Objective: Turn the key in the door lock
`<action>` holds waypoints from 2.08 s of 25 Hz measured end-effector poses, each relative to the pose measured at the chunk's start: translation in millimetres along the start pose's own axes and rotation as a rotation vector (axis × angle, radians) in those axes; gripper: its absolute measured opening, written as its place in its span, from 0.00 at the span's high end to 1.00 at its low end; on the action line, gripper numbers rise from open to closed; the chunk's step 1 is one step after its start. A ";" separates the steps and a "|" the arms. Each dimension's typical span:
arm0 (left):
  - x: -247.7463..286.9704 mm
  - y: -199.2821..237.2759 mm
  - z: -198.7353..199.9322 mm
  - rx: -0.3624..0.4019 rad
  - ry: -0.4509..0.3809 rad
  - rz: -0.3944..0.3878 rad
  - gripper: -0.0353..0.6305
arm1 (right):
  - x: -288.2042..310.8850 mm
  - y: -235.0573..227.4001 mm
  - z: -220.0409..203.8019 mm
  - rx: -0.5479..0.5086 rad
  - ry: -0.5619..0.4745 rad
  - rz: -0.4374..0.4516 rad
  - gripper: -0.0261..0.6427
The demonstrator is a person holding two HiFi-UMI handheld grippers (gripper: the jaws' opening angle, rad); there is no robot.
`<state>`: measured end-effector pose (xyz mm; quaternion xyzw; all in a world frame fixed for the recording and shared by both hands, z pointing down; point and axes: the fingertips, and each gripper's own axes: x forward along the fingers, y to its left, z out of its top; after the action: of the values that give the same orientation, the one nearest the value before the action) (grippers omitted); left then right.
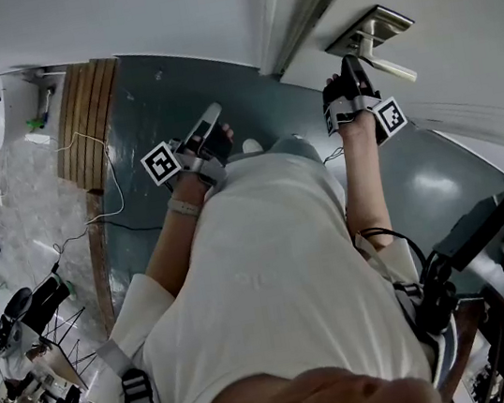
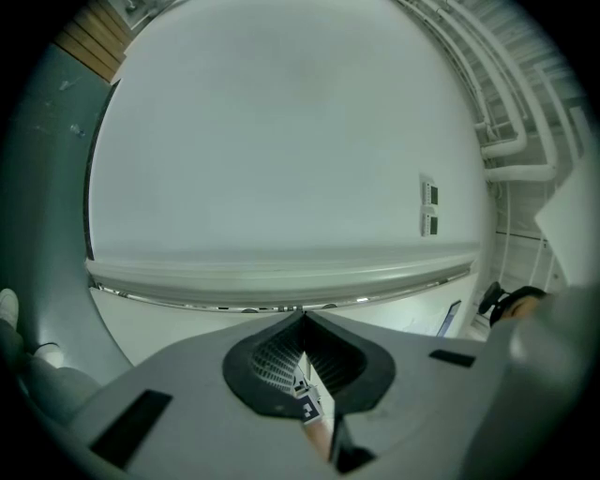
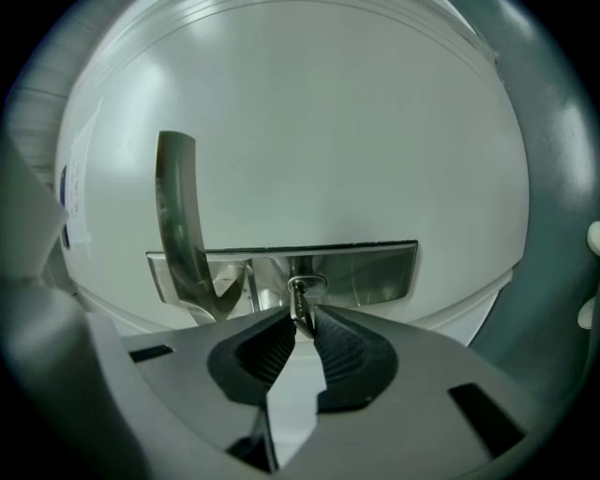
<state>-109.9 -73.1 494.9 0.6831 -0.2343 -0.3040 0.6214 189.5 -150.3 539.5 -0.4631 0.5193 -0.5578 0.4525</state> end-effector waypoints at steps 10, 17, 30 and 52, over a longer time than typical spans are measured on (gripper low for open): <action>4.1 3.9 -1.6 -0.009 0.007 -0.008 0.94 | -24.7 -1.3 -6.2 -0.451 0.120 -0.101 0.88; 7.5 5.6 1.9 -0.016 0.007 -0.020 0.94 | -34.0 7.1 -10.2 -1.471 0.249 -0.306 0.87; 4.1 5.3 1.4 -0.023 -0.011 -0.017 0.94 | -21.2 2.5 -15.8 -2.633 0.385 -0.519 0.85; -0.1 7.0 0.2 -0.045 -0.022 -0.012 0.94 | 0.9 -0.9 -7.7 -2.873 0.340 -0.596 0.81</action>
<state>-109.7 -74.0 501.8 0.6670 -0.2304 -0.3203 0.6320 181.7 -149.9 540.2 -0.5221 0.5476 0.3065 -0.5775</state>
